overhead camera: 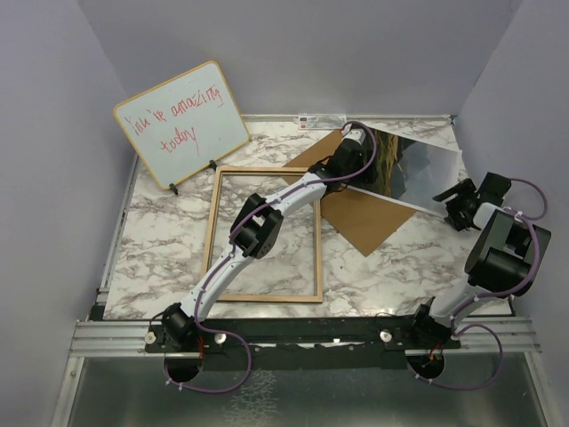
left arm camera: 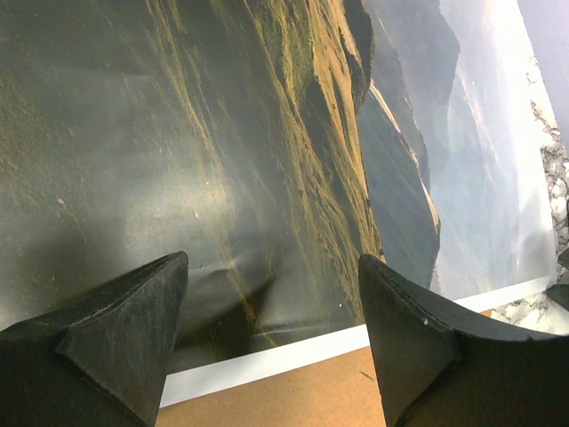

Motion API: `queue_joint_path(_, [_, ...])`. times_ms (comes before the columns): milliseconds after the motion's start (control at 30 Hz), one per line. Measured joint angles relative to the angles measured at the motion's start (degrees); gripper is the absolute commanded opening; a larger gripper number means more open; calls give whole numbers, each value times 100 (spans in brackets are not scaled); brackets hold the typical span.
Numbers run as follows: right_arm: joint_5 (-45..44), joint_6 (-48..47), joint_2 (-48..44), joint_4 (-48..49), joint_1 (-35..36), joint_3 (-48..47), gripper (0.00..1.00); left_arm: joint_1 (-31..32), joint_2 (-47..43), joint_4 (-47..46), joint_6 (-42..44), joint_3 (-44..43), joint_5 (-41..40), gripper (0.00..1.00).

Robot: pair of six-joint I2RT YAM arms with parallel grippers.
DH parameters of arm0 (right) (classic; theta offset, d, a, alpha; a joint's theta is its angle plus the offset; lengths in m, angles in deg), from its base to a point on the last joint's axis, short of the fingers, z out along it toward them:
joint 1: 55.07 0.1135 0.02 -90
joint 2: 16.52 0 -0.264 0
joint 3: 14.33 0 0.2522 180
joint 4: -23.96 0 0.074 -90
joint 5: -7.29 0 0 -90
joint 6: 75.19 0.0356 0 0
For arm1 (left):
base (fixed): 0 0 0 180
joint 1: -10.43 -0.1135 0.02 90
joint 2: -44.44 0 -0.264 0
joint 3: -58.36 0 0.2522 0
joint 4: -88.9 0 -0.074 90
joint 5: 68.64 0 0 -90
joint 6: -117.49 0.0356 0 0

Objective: Put the photo into the frame

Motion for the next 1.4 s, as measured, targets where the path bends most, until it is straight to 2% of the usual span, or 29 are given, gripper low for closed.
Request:
queue_joint_path(233, [-839, -223, -68, -413, 0, -227, 76, -4, 0, 0, -9, 0, 2, 78])
queue_joint_path(567, [-909, -444, 337, -400, 0, -533, 76, -39, 0, -2, -48, 0, 68, 78])
queue_joint_path(767, [-315, -592, 525, -125, -13, -619, 76, -70, 2, -17, -48, 0, 236, 78])
queue_joint_path(1033, [1169, -557, 538, 769, -57, -138, 76, -96, 85, -116, 116, -85, 551, 78])
queue_joint_path(1167, [1611, -409, 538, 1156, -46, 55, 77, -96, 87, -116, 175, -85, 581, 78])
queue_joint_path(1400, [1899, -11, 538, 2002, -46, 286, 89, -96, 87, -116, 219, -83, 595, 78])
